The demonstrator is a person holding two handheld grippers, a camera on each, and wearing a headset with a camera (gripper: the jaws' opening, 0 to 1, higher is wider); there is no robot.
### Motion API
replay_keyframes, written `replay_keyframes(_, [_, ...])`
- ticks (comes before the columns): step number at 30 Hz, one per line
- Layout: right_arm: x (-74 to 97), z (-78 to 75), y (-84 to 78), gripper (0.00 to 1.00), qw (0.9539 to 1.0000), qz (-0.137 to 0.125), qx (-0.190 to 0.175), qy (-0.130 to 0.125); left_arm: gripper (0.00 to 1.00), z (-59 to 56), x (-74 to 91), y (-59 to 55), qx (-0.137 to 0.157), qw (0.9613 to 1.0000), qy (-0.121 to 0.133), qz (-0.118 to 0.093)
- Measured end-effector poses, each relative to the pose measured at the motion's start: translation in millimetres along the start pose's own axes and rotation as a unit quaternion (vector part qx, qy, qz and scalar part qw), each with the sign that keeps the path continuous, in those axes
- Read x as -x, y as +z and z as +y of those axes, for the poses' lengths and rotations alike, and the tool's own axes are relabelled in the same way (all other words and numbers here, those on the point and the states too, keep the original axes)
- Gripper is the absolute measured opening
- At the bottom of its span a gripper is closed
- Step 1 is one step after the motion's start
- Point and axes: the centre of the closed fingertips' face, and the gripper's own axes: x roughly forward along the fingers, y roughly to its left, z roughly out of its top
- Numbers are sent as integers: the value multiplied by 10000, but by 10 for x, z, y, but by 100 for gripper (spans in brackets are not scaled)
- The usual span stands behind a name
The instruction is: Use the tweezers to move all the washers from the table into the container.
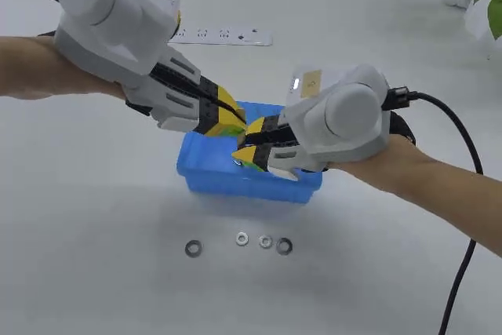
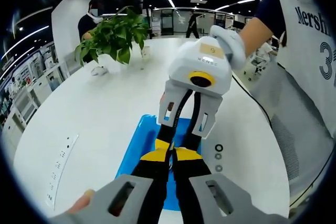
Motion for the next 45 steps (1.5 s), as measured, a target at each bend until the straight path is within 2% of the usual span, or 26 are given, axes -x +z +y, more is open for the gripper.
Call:
replay_keyframes(6, [34,-5,35,13,10000,-11,4,-25,6,-35,37,44,-177,9998,-3,-15])
replay_keyframes(14, [173,25,232,12,9997,-166,164,-112,6,-134,203,235,-314,9994,64,-152])
replay_keyframes(21, [313,188,503,11,9984,-310,457,-105,6,-353,442,405,-549,9982,140,-206])
replay_keyframes(22, [327,202,535,11,9983,-336,456,-104,6,-328,464,375,-576,9980,154,-202])
replay_keyframes(26, [378,291,664,11,9978,-434,497,-90,6,-428,590,427,-663,9974,222,-196])
replay_keyframes(29, [422,409,763,11,9969,-504,604,-22,5,-565,680,478,-690,9971,237,-207])
replay_keyframes(33, [460,561,824,11,9964,-525,666,87,5,-722,744,492,-725,9968,240,-219])
replay_keyframes(37, [459,756,840,11,9956,-483,776,206,5,-903,778,448,-635,9974,243,-238])
replay_keyframes(41, [418,964,814,11,9950,-436,818,370,6,-1077,782,353,-559,9980,208,-190])
replay_keyframes(45, [378,1109,786,11,9947,-412,807,486,6,-1181,781,272,-449,9987,180,-158])
